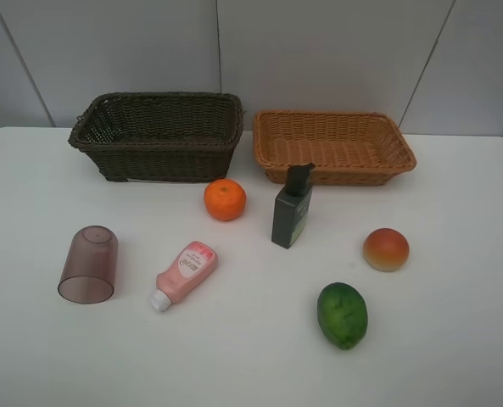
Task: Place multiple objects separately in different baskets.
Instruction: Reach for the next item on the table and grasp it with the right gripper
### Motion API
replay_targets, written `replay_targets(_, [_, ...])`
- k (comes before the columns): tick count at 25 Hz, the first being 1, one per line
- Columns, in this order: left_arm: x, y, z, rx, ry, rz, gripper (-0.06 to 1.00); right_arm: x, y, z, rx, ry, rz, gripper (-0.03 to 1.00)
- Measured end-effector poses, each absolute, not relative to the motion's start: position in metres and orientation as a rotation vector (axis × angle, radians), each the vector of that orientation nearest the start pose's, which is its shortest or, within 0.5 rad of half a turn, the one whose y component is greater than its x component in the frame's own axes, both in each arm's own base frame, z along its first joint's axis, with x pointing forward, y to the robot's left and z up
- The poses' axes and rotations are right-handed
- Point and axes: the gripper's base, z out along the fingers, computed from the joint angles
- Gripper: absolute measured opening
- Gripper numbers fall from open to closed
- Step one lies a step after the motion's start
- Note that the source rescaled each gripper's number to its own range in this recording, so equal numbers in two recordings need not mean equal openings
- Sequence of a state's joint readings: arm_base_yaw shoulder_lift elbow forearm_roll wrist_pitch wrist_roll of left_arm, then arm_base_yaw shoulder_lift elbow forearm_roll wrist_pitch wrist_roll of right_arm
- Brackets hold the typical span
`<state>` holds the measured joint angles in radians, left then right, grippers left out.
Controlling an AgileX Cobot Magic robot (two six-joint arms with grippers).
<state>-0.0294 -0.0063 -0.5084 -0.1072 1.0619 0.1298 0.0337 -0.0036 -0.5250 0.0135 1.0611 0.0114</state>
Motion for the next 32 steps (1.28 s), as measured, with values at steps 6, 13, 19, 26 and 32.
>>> replay_targets(6, [-0.0074, -0.0083, 0.2798, 0.167, 2.02, -0.065, 1.0, -0.0085, 0.0008, 0.2841, -0.023, 2.016, 0.045, 0.98])
replay_targets(13, [-0.0074, -0.0083, 0.2798, 0.167, 2.02, -0.065, 1.0, -0.0085, 0.0008, 0.2841, -0.023, 2.016, 0.045, 0.98])
replay_targets(19, [-0.0074, -0.0083, 0.2798, 0.167, 2.02, -0.065, 1.0, -0.0085, 0.0008, 0.2841, -0.023, 2.016, 0.045, 0.98])
replay_targets(26, [-0.0074, -0.0083, 0.2798, 0.167, 2.02, -0.065, 1.0, -0.0085, 0.0008, 0.2841, -0.023, 2.016, 0.045, 0.98])
replay_targets(32, [-0.0074, -0.0083, 0.2798, 0.167, 2.02, -0.065, 1.0, -0.0085, 0.0008, 0.2841, -0.023, 2.016, 0.045, 0.98])
